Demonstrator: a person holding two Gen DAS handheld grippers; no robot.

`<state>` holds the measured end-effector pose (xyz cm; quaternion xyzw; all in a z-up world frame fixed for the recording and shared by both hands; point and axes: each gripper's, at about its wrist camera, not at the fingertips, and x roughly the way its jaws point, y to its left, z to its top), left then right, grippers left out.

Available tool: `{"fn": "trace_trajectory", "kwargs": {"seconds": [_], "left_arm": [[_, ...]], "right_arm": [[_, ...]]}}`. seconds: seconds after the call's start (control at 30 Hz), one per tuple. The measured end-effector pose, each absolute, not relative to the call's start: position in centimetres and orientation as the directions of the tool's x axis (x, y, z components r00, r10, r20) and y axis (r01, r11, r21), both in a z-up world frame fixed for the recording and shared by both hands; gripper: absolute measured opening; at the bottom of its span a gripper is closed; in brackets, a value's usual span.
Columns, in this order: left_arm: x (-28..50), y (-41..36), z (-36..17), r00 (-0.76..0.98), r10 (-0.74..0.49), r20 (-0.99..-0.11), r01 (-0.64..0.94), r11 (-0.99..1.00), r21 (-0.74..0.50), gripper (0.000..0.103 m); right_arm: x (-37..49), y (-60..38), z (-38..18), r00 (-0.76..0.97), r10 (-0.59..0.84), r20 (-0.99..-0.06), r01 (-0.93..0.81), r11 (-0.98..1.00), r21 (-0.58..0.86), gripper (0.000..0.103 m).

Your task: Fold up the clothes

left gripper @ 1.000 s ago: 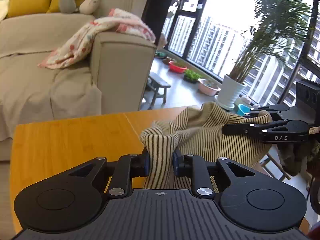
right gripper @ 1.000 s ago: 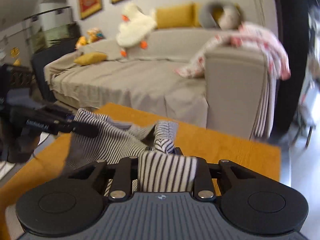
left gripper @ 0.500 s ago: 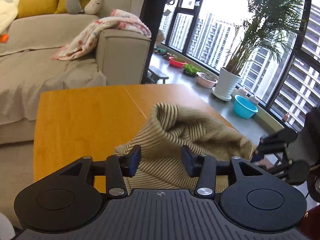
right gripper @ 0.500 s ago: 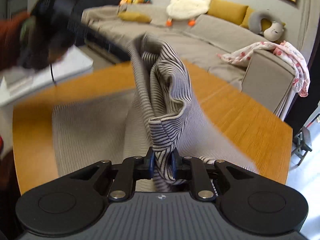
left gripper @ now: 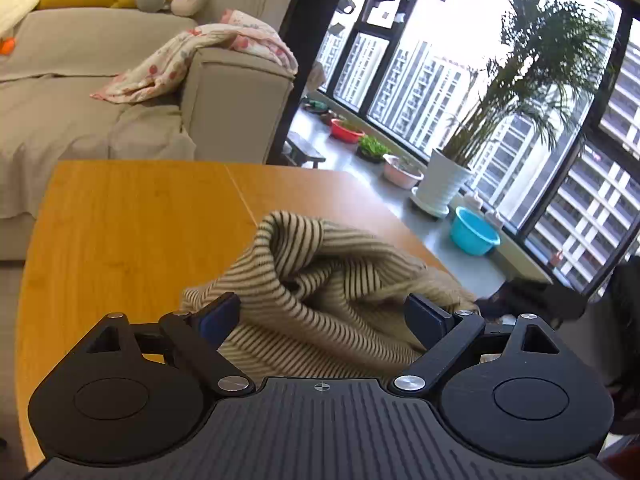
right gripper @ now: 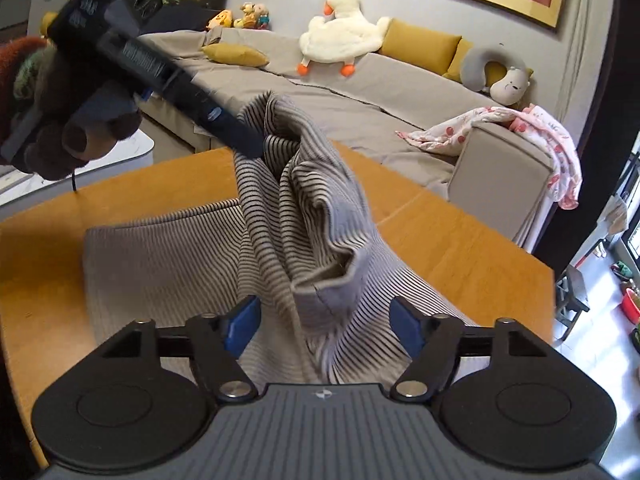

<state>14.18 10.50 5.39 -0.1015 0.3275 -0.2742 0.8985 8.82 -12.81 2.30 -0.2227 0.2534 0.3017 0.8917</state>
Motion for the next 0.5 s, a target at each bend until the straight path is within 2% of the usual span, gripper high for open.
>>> {"fn": "trace_trajectory", "kwargs": {"seconds": [0.03, 0.07, 0.1, 0.17, 0.23, 0.37, 0.43, 0.5], "left_arm": [[14.6, 10.6, 5.4, 0.636, -0.563, -0.528, 0.420, 0.826, -0.375, 0.094], [14.8, 10.7, 5.3, 0.636, -0.566, -0.524, 0.413, 0.824, -0.389, 0.095], [15.0, 10.9, 5.3, 0.635, -0.570, -0.522, 0.405, 0.821, -0.403, 0.095], [15.3, 11.5, 5.2, 0.629, -0.574, -0.524, 0.394, 0.816, -0.423, 0.095], [15.4, 12.1, 5.1, 0.628, -0.577, -0.523, 0.390, 0.814, -0.430, 0.096], [15.5, 13.1, 4.9, 0.631, -0.583, -0.512, 0.379, 0.808, -0.452, 0.098], [15.5, 13.4, 4.9, 0.634, -0.589, -0.501, 0.375, 0.801, -0.466, 0.098], [15.3, 13.8, 5.1, 0.635, -0.597, -0.491, 0.378, 0.794, -0.477, 0.099]], "right_arm": [[9.2, -12.3, 1.9, 0.695, 0.415, -0.587, -0.652, 0.707, -0.273, 0.071], [9.5, -11.9, 1.8, 0.715, 0.391, -0.580, -0.650, 0.678, -0.344, 0.044], [9.7, -11.5, 1.8, 0.734, 0.367, -0.572, -0.644, 0.643, -0.414, 0.021], [10.1, -10.8, 1.6, 0.772, 0.323, -0.548, -0.622, 0.563, -0.544, 0.016], [10.5, -10.3, 1.8, 0.815, 0.283, -0.506, -0.578, 0.471, -0.667, 0.016], [12.1, -11.6, 5.3, 0.928, 0.234, -0.291, -0.352, 0.282, -0.893, 0.016], [11.7, -12.0, 4.8, 0.941, 0.251, -0.227, -0.277, 0.183, -0.943, 0.016], [10.5, -11.9, 3.2, 0.924, 0.267, -0.272, -0.318, 0.144, -0.937, 0.016]]}}
